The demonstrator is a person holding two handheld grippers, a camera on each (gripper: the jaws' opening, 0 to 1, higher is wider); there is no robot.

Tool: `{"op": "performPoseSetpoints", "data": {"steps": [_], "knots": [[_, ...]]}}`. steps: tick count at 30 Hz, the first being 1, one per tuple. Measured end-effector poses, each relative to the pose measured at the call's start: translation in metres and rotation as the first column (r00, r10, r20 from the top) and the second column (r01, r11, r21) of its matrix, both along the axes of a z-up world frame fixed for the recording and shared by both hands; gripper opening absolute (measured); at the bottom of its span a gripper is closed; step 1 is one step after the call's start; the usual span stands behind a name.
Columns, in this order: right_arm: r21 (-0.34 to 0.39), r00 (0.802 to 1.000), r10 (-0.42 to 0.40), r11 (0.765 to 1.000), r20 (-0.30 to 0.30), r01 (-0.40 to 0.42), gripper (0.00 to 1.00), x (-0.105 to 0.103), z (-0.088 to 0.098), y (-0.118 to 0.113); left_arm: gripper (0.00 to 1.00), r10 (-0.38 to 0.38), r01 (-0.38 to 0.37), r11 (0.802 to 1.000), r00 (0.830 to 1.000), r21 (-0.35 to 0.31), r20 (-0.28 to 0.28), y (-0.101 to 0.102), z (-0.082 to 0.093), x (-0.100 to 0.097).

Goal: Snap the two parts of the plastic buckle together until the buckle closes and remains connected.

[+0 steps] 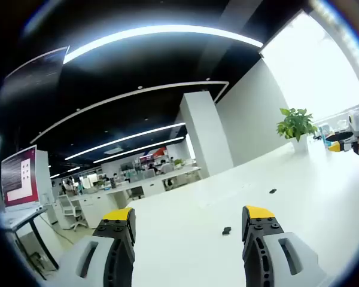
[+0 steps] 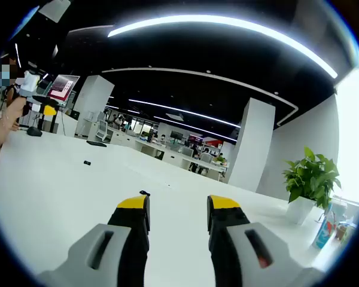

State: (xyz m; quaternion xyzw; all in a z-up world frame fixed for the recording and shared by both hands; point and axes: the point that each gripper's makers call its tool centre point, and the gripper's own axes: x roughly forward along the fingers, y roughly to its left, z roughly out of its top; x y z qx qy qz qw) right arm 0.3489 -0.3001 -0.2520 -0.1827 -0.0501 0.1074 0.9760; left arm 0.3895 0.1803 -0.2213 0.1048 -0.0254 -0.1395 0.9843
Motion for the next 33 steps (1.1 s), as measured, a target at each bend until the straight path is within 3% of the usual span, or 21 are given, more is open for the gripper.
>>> {"op": "performPoseSetpoints", "data": {"steps": [12, 18, 25, 33], "knots": [[-0.003, 1.000, 0.012, 1.000, -0.001, -0.012, 0.39, -0.001, 0.000, 0.003, 0.73, -0.045, 0.045, 0.999, 0.998, -0.010, -0.053, -0.013, 0.004, 0.010], [-0.005, 1.000, 0.015, 1.000, -0.001, -0.015, 0.39, -0.001, 0.000, 0.004, 0.70, -0.058, 0.058, 0.998, 0.998, -0.024, -0.021, -0.017, 0.002, 0.010], [-0.012, 1.000, 0.021, 1.000, -0.006, -0.021, 0.39, 0.000, -0.002, 0.006, 0.70, -0.065, 0.064, 0.997, 0.997, -0.049, -0.029, -0.018, -0.009, 0.013], [-0.014, 1.000, 0.013, 1.000, 0.000, -0.013, 0.38, -0.001, -0.001, 0.005, 0.70, -0.064, 0.063, 0.997, 0.998, -0.049, -0.027, -0.016, -0.008, 0.013]]}}
